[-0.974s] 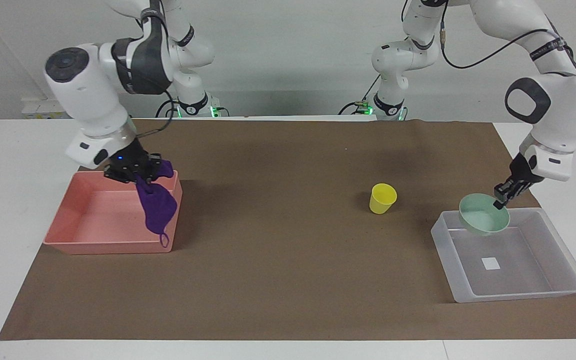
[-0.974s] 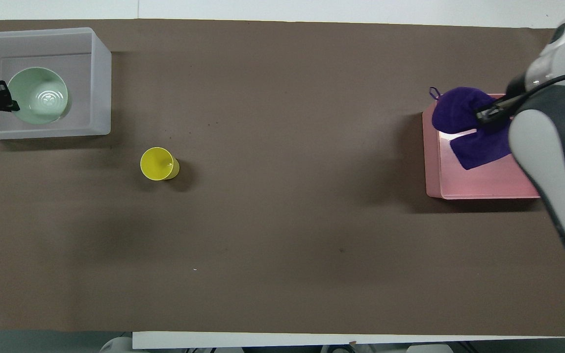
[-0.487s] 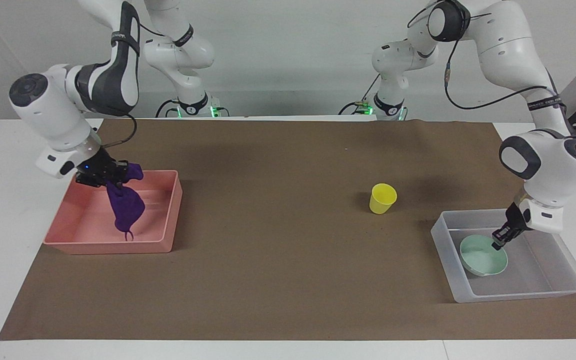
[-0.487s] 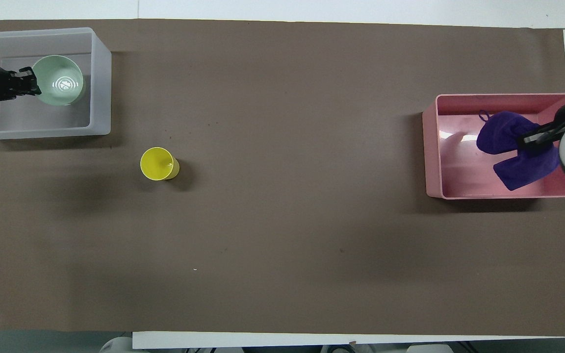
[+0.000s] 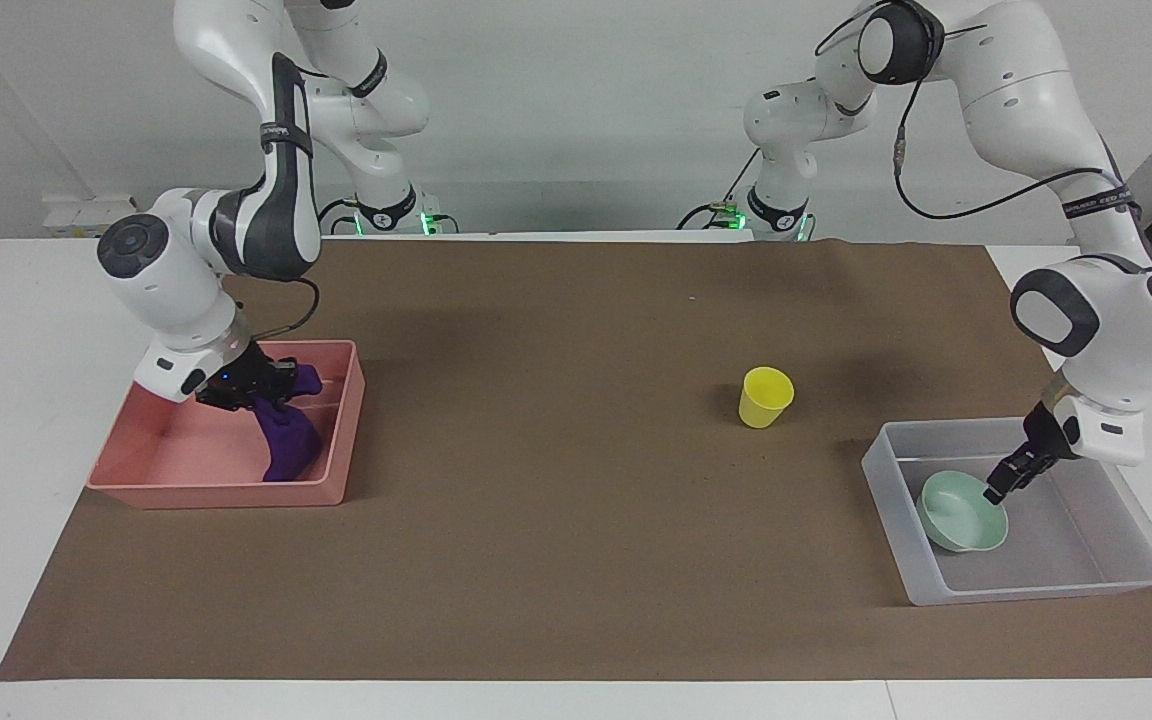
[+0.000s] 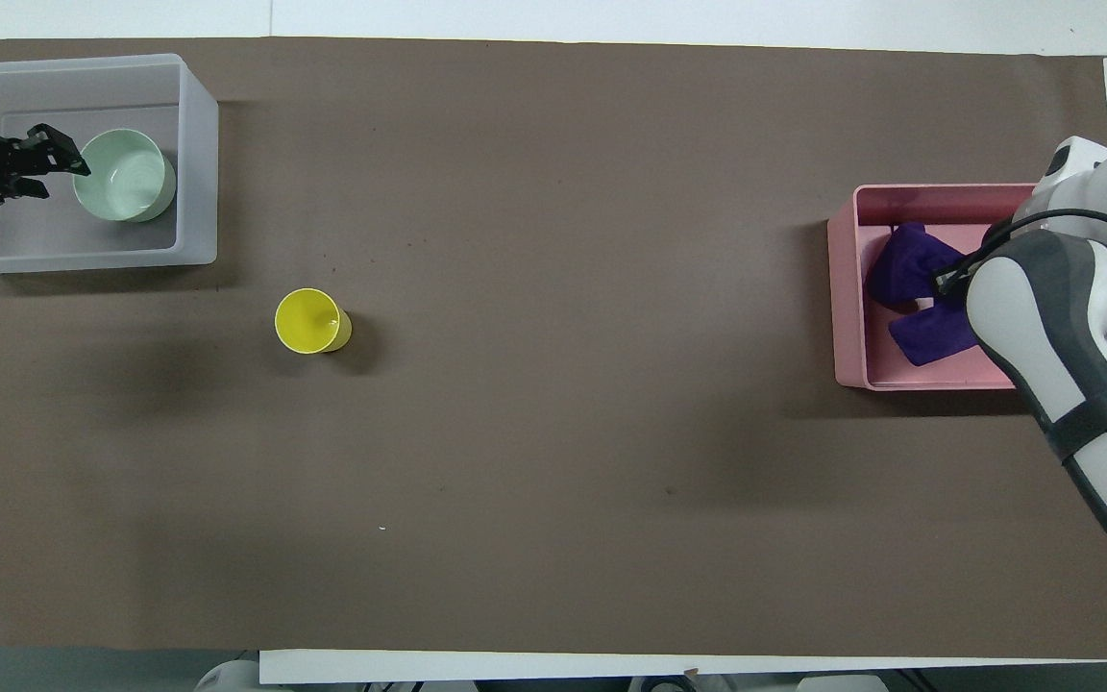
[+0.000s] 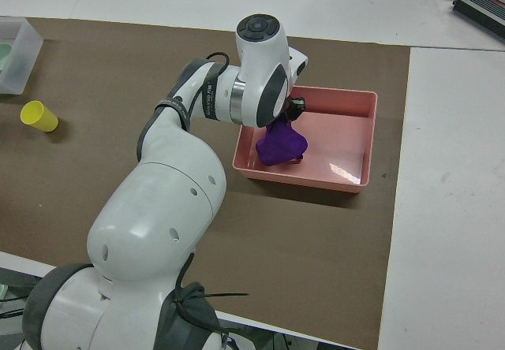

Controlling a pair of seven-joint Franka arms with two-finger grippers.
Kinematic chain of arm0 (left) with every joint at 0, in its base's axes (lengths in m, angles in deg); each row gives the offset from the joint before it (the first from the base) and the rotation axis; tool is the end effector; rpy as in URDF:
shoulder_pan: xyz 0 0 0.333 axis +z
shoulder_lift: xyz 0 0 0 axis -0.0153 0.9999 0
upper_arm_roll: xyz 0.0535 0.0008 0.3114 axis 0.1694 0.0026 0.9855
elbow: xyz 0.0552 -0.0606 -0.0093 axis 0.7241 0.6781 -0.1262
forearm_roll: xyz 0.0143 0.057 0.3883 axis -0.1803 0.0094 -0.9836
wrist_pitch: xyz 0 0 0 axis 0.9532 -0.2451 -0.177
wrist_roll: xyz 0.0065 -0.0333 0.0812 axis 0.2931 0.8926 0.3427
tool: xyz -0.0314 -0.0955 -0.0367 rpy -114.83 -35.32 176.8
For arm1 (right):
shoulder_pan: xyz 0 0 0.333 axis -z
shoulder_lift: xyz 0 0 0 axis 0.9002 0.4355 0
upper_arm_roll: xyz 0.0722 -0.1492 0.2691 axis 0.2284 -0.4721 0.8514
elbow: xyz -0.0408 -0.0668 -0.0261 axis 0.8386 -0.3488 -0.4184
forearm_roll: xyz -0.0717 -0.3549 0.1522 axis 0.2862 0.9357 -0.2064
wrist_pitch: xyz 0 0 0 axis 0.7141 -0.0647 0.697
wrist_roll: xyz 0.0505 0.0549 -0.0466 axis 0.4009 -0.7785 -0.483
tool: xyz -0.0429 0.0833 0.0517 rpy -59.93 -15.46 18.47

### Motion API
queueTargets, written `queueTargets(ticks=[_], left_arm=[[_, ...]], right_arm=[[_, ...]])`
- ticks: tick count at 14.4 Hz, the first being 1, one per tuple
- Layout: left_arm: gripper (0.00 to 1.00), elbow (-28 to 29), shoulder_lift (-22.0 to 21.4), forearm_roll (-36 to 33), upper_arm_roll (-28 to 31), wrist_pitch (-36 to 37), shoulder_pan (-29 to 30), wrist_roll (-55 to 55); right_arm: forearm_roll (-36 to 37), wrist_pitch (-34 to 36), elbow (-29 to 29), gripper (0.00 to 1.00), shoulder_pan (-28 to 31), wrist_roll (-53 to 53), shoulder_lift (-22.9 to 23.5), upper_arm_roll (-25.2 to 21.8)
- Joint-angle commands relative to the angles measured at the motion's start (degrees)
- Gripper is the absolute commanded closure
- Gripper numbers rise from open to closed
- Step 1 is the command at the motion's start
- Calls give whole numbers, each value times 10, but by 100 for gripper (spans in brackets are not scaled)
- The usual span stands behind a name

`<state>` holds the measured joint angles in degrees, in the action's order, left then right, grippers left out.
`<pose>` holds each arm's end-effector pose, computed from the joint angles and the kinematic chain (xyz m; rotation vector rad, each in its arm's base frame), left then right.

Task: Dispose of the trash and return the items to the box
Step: 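Reach the left gripper to the yellow cup while the right gripper withdraws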

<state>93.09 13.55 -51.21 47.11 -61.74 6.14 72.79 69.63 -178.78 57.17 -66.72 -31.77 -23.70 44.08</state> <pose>0.6845 0.0703 0.4014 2.9865 0.5034 0.3128 0.5768 -0.0605 0.3948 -3.1057 -0.4476 0.0489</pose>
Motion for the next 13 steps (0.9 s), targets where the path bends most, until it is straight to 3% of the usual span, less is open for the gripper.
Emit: queueTargets(ticks=[1,4,6,8,10,13], left_arm=[[0,22,-79,-12,0,48,-31,20],[0,51,-136,-14,1,153,-98,87],[0,111,-169,-42,0,169,-158,115],[0,203,-214,-44,-2,136,-201,154],[1,297,-250,-44,-3,53,-226,158],[2,338,-253,-44,-4,21,-249,187]], right_arm=[[-3,66,-35,0,4,-39,-22,16],[-4,159,-77,0,4,-75,-57,31],[1,242,-119,0,4,-85,-72,33],[8,327,-174,0,4,-104,-77,34],[23,373,-194,0,4,-105,-91,36],[23,373,-156,0,4,-117,-129,39]])
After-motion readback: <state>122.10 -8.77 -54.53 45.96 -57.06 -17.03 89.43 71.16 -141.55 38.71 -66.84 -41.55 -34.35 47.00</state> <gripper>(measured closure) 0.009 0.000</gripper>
